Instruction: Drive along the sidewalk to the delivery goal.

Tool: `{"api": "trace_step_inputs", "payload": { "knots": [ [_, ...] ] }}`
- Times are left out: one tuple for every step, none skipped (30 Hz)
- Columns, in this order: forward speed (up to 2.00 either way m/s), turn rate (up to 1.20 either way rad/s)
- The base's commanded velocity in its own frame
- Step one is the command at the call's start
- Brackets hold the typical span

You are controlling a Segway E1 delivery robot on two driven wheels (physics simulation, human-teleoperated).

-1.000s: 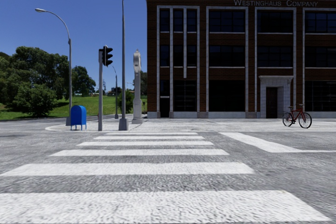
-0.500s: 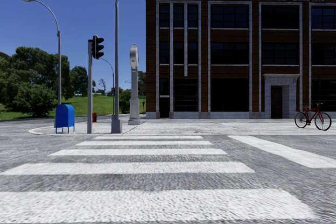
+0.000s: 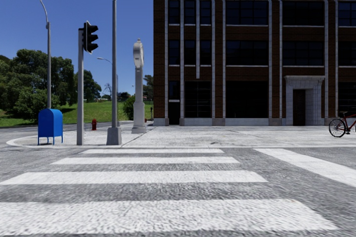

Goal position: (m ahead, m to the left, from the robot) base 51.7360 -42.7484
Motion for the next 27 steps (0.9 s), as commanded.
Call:
{"api": "trace_step_inputs", "payload": {
  "knots": [
    [2.00,0.00],
    [2.00,0.00],
    [2.00,0.00],
    [2.00,0.00],
    [2.00,0.00],
    [2.00,0.00],
    [2.00,0.00],
    [2.00,0.00],
    [2.00,0.00],
    [2.00,0.00],
    [2.00,0.00],
    [2.00,0.00],
    [2.00,0.00],
    [2.00,0.00],
    [2.00,0.00],
    [2.00,0.00],
    [2.00,0.00],
    [2.00,0.00],
    [2.00,0.00],
    [2.00,0.00],
    [2.00,0.00],
    [2.00,0.00],
    [2.00,0.00],
    [2.00,0.00],
    [2.00,0.00],
    [2.00,0.00],
    [2.00,0.00]
  ]
}}
